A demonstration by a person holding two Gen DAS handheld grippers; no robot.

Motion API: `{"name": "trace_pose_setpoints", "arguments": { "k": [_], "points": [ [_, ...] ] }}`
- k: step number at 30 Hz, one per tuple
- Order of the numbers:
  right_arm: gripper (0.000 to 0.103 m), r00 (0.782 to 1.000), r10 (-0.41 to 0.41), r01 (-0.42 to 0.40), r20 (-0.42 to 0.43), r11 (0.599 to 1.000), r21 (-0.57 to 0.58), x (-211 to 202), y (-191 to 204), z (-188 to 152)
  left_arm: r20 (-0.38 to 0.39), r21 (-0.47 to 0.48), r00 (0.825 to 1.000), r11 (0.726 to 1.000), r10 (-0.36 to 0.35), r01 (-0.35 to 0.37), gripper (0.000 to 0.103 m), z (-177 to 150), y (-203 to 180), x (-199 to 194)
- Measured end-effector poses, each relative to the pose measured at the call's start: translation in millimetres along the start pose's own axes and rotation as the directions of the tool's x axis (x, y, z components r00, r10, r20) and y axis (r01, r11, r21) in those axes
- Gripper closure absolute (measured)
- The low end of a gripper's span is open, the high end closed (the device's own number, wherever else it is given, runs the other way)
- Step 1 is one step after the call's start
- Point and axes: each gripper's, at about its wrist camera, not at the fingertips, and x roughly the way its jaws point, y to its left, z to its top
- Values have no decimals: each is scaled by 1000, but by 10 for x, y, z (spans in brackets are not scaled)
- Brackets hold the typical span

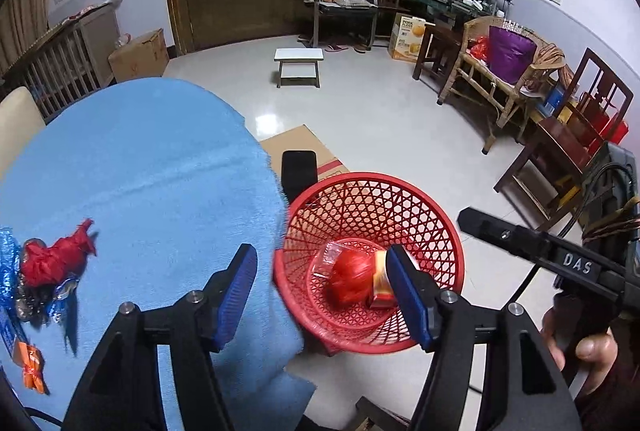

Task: Collect trash
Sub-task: 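Carry both bags over the red basket and open both grippers to drop them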

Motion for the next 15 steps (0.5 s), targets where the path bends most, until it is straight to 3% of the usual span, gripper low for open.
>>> {"name": "trace_pose_setpoints", "arguments": {
  "k": [5, 9, 13, 15],
  "points": [
    [34, 999, -12, 16, 49, 997, -81, -159, 189, -7, 19, -5, 998, 999, 52, -52, 35, -252, 233, -287],
    [34, 998, -1, 8, 64, 995, -100, -252, 287, 1, 25, -59, 987, 985, 161, -159, 35, -671, 644, -608],
    [34, 999, 19, -12, 49, 990, -138, -217, 509, -10, -11, -191, 961, 943, 275, -272, 35, -1132, 1227, -918],
    [34, 999, 31, -27, 26, 986, -166, -129, 669, -43, -34, -264, 939, 903, 343, -339, 35, -1377, 1534, -1098]
  ]
}}
